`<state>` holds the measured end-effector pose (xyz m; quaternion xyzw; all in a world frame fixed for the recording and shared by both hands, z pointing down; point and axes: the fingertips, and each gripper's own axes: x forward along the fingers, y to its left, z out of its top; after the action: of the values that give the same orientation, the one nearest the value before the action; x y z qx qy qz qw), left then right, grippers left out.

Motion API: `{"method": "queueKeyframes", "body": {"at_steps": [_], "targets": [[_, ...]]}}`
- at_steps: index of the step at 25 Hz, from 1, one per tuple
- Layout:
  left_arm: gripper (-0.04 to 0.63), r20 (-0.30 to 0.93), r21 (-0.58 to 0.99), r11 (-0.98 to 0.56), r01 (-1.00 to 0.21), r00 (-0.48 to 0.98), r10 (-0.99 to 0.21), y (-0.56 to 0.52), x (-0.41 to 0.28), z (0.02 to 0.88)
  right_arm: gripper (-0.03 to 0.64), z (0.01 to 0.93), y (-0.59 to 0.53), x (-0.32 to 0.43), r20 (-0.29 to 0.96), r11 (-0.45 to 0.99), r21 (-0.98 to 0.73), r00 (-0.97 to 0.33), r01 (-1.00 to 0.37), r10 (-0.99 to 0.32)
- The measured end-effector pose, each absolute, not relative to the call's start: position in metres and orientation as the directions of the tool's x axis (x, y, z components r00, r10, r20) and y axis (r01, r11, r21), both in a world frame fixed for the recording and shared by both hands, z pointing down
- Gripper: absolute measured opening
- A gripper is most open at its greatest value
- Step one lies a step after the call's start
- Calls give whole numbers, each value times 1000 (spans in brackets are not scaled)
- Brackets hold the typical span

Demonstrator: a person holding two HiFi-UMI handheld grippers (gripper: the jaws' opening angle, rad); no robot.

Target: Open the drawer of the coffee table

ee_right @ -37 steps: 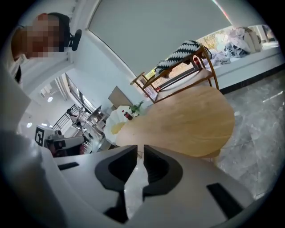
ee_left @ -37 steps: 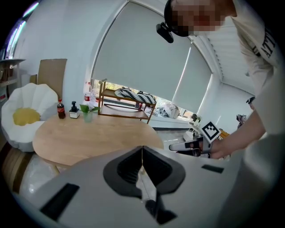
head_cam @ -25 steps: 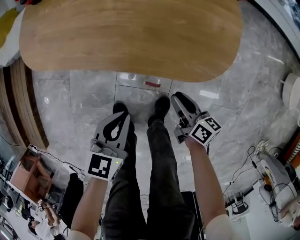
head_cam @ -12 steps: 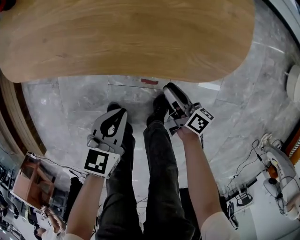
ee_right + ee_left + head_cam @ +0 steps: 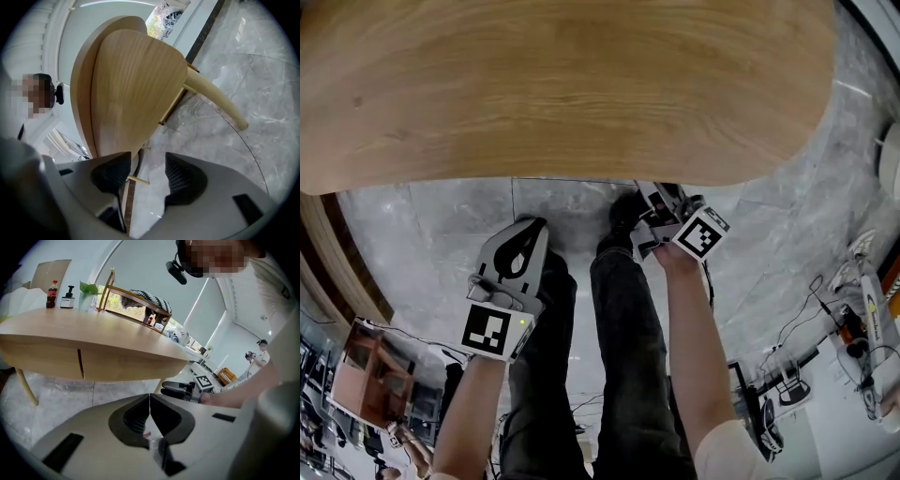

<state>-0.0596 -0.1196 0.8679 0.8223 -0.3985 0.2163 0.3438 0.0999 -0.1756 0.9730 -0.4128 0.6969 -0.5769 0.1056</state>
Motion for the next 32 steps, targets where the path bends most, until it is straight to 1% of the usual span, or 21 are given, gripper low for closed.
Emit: {"method": "queueKeyframes", "body": {"at_steps": [5,9,12,15,20,24,26,28,31,32], "targets": [[20,642,387,-452,-803,587,-493,-128,-59,887,274,984,-194,102,283,40,-899,-649,-436,-706],[20,626,381,-472,-795,597,-501,-132,-62,889,319,977,-203,86,204,128,-913,-706,-388,-678],[20,623,375,-482,-792,601,-502,-134,-62,889,334,976,-210,79,185,176,-902,-723,-394,-666],[20,628,384,-473,-793,600,-496,-129,-61,888,336,968,-214,76,153,221,-894,-730,-390,-666],[20,613,396,-459,-796,601,-513,-133,-58,883,336,950,-213,73,72,319,-885,-777,-339,-626],[20,651,386,-462,-798,591,-477,-129,-56,888,331,939,-214,68,18,383,-875,-810,-296,-586],[20,654,375,-473,-797,589,-475,-130,-56,893,342,936,-216,62,5,405,-868,-821,-287,-571],[20,652,369,-475,-799,586,-481,-132,-57,898,321,940,-218,59,6,408,-865,-820,-291,-572],[20,652,367,-469,-803,582,-486,-136,-52,901,315,942,-219,66,18,397,-866,-812,-304,-584],[20,652,366,-466,-805,579,-489,-136,-52,902,300,943,-218,67,21,394,-867,-811,-306,-584]]}}
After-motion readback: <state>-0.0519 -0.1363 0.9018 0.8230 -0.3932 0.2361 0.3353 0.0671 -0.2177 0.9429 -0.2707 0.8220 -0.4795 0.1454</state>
